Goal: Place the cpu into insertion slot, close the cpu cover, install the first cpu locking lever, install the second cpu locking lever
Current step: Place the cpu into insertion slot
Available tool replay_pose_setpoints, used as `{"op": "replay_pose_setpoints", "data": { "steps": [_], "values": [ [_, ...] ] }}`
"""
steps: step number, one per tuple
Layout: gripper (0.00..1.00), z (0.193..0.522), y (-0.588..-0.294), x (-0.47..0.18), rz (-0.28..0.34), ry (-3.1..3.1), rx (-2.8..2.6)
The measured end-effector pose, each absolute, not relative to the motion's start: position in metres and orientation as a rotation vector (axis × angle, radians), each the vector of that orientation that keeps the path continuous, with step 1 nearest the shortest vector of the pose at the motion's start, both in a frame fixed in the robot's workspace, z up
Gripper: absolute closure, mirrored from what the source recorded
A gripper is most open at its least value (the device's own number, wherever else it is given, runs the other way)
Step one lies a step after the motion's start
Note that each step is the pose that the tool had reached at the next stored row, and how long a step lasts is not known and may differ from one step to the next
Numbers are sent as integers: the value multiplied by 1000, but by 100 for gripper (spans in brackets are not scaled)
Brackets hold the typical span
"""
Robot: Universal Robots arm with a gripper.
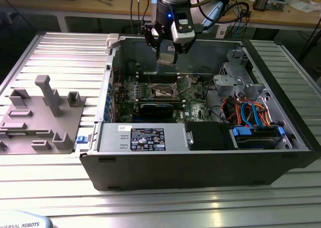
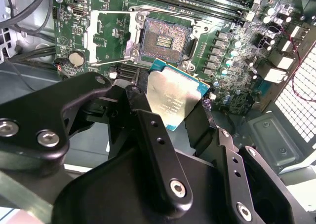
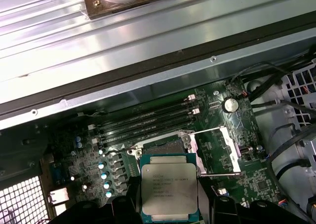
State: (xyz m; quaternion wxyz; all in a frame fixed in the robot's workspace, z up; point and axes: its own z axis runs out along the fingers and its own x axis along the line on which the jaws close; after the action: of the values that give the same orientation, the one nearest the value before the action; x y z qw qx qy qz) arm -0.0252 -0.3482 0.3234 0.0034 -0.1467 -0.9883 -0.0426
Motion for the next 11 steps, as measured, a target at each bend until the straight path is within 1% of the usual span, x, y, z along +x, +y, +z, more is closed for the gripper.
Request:
{"op": "replay_pose_setpoints", "data": {
  "steps": [11],
  "values": [
    [46, 323, -348, -25, -134, -3096, -476]
  ]
}}
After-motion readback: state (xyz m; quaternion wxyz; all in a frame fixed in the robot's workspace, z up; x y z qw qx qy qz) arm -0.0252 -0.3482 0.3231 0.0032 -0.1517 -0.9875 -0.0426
